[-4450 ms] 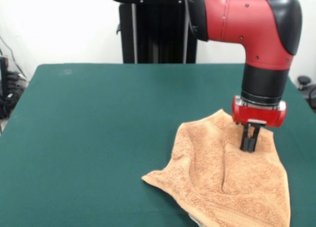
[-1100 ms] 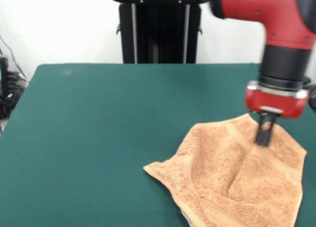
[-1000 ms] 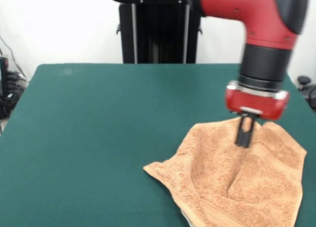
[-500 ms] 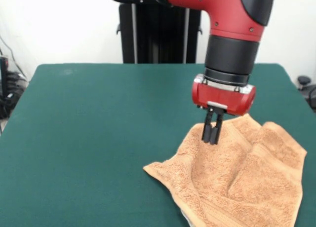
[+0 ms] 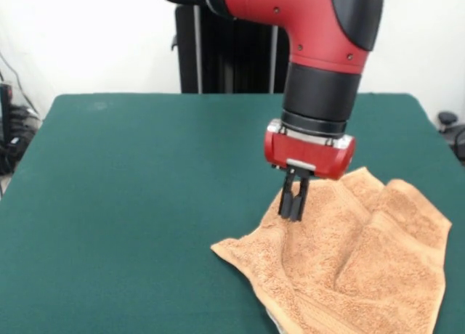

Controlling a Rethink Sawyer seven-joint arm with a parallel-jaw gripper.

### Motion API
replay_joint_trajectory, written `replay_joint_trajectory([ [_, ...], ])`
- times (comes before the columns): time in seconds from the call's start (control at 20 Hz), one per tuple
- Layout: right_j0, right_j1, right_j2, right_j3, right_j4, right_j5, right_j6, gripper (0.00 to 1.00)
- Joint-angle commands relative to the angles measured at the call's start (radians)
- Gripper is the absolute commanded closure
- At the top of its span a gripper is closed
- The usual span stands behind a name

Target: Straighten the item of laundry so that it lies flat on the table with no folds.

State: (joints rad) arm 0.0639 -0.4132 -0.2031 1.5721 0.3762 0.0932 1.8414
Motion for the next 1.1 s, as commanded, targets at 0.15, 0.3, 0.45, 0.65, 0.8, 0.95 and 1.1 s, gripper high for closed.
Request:
replay_joint_trajectory([
  [0.15, -0.072, 0.112, 0.187, -0.073, -0.126, 0.045, 0.017, 1.0],
  [0.3, -0.088, 0.129, 0.202, -0.095, -0.153, 0.035, 0.02, 1.0],
  [0.45, -0.091, 0.136, 0.203, -0.11, -0.169, 0.037, 0.036, 1.0],
  [0.65, -0.091, 0.144, 0.204, -0.122, -0.186, 0.034, 0.057, 1.0],
  [0.8, -0.093, 0.153, 0.207, -0.134, -0.194, 0.032, 0.064, 1.0],
  [0.95, -0.095, 0.157, 0.21, -0.14, -0.203, 0.026, 0.073, 1.0],
  [1.1, -0.094, 0.162, 0.207, -0.144, -0.207, 0.02, 0.077, 1.0],
])
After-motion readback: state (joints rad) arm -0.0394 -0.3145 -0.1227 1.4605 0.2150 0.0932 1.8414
